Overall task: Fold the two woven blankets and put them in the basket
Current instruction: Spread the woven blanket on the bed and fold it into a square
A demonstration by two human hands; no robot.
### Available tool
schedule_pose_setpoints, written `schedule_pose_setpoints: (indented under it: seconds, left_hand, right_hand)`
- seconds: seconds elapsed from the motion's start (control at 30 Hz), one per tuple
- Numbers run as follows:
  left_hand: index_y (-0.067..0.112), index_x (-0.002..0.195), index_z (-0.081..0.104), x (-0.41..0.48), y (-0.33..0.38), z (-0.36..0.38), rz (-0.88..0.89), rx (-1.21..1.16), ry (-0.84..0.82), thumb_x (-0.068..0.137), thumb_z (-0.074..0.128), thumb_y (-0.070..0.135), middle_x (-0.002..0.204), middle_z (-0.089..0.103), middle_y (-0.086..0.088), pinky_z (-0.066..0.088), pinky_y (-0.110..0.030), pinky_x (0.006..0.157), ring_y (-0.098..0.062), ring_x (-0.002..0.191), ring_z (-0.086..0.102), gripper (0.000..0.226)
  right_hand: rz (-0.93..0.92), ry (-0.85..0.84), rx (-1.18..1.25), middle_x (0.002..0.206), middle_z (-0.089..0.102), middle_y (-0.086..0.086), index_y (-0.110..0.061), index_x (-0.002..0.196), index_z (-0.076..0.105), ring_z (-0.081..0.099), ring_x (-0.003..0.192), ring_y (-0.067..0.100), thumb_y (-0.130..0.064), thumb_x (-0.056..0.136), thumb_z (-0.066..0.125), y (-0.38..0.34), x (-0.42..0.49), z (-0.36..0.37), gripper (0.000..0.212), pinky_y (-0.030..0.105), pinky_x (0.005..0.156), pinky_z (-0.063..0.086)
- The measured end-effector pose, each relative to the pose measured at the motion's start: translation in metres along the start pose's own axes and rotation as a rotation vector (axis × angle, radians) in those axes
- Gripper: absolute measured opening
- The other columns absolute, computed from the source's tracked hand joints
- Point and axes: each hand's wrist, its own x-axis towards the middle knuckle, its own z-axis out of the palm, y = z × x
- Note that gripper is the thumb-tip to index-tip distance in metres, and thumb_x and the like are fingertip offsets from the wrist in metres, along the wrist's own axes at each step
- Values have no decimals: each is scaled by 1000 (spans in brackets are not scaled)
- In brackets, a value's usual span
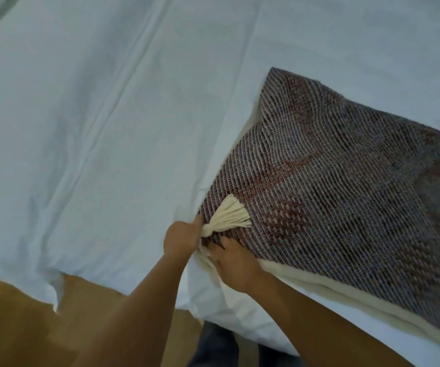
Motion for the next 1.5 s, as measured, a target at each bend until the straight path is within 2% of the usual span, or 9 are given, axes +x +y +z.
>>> schedule_pose_setpoints:
  seconds: [0.13,0.27,0.43,0.53,0.67,0.9,1.13,1.33,1.5]
  left_hand:
    - [7,78,47,-12,-11,5,-71,-147,-63,68,69,16,65,47,0,35,-24,46,-13,59,47,26]
    - [8,68,52,-22,-24,1,-110,-457,-239,73,69,5,59,51,0,37,-20,44,-13,56,46,18]
    - [9,78,59,-35,-17,3,-112,-575,-373,78,60,10,77,59,-8,43,-29,65,-21,71,55,2]
    - [6,76,58,-38,-15,-2,-71,-655,-381,75,56,9,74,57,-13,39,-32,60,-25,70,52,4]
    - [11,65,58,-34,-33,-26,63,-377,-354,62,62,26,63,59,-4,43,-27,57,-20,61,54,16]
    - [9,99,58,-16,-79,-39,155,346,-120,88,50,44,100,63,-8,41,-27,73,-23,88,57,38]
    - [13,131,43,-18,-29,-23,220,245,28,81,60,36,126,49,-12,43,-43,97,-29,115,48,58]
    - [11,81,47,-4,80,1,436,254,36,83,53,27,92,57,-14,48,-40,75,-31,87,56,17]
    - [10,92,53,28,159,21,491,223,75,85,52,24,92,57,-8,47,-38,74,-27,86,56,16]
  right_hand:
    - [83,42,175,124,49,13,-7,122,54,47,114,28,-15,88,45,2,-3,-3,36,33,95,40]
    - [330,195,438,116,53,17,2,97,56,53,101,29,-7,83,50,2,-2,-10,18,25,73,32]
    - [388,221,577,124,53,13,-9,125,47,52,110,29,-12,84,50,-7,1,-16,42,36,91,44]
    - [344,250,536,122,54,12,-11,128,45,53,108,27,-16,84,54,-12,-1,-18,45,37,89,45]
    - [193,319,347,117,49,14,-5,126,44,47,109,30,-16,80,59,-24,-10,-12,50,37,89,44]
    - [32,-86,-121,156,10,2,-19,145,21,7,142,24,-22,87,46,-38,-13,20,63,42,115,10]
    - [61,138,157,121,47,9,-7,114,51,43,110,24,-12,86,44,-21,-2,-22,28,36,96,39]
    - [94,277,222,109,50,12,-3,102,54,47,100,26,-11,87,46,39,24,-93,18,41,85,44]
    - [143,281,210,111,49,12,-2,103,54,46,102,27,-12,88,47,104,66,-151,20,44,88,44]
